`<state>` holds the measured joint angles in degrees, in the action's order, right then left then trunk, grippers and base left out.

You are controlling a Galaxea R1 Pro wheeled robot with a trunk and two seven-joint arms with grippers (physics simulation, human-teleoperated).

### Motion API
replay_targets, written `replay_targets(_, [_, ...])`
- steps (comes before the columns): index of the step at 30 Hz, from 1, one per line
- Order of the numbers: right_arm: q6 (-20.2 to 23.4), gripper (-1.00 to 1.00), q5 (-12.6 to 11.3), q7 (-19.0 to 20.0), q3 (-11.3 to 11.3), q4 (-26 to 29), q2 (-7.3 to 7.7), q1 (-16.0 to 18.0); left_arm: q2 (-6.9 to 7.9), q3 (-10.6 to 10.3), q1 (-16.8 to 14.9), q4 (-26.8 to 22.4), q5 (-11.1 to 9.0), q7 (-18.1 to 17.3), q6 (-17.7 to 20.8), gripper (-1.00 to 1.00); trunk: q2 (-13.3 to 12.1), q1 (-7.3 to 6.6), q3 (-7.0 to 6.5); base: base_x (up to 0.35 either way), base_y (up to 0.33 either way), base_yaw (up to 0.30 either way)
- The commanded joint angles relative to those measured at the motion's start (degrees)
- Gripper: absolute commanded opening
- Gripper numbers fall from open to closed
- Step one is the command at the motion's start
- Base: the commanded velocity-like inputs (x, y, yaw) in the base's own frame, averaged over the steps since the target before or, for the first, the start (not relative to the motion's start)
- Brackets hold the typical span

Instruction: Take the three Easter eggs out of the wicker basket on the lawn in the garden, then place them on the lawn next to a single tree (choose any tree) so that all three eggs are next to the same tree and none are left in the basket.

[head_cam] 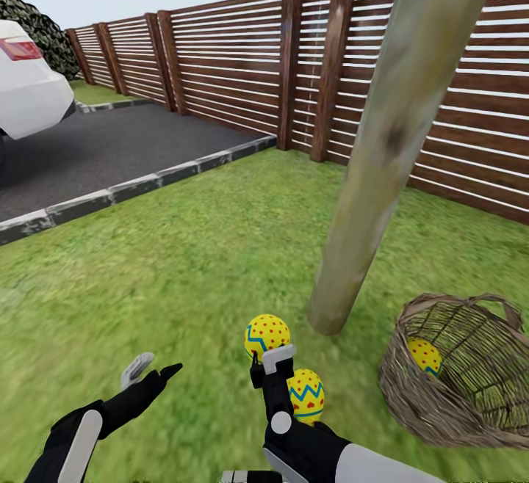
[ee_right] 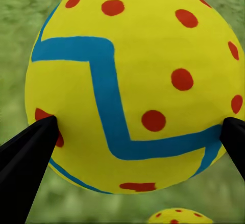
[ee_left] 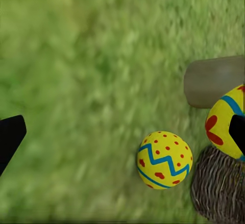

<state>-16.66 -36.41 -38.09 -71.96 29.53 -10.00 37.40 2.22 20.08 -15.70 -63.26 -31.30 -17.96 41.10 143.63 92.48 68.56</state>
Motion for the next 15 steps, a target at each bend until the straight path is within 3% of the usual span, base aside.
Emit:
replay_targets(1, [-0.3, -1.00, -0.5, -0.3, -0.5, -0.1, 0.00, 0.1, -0.14, 0.1, 0.0, 0.0, -0.1, -0.2, 0.4, 1.00, 0.0, 0.01, 0.27, 0.000, 0.000, 0.000])
replay_targets(15, [-0.3, -1.00, -0.5, -0.3, -0.6, -0.4, 0.00, 0.1, -0.46, 0.1, 0.0, 0.0, -0.1, -0.1, 0.4, 1.00, 0.2, 0.37, 3.38, 0.000, 0.000, 0.000])
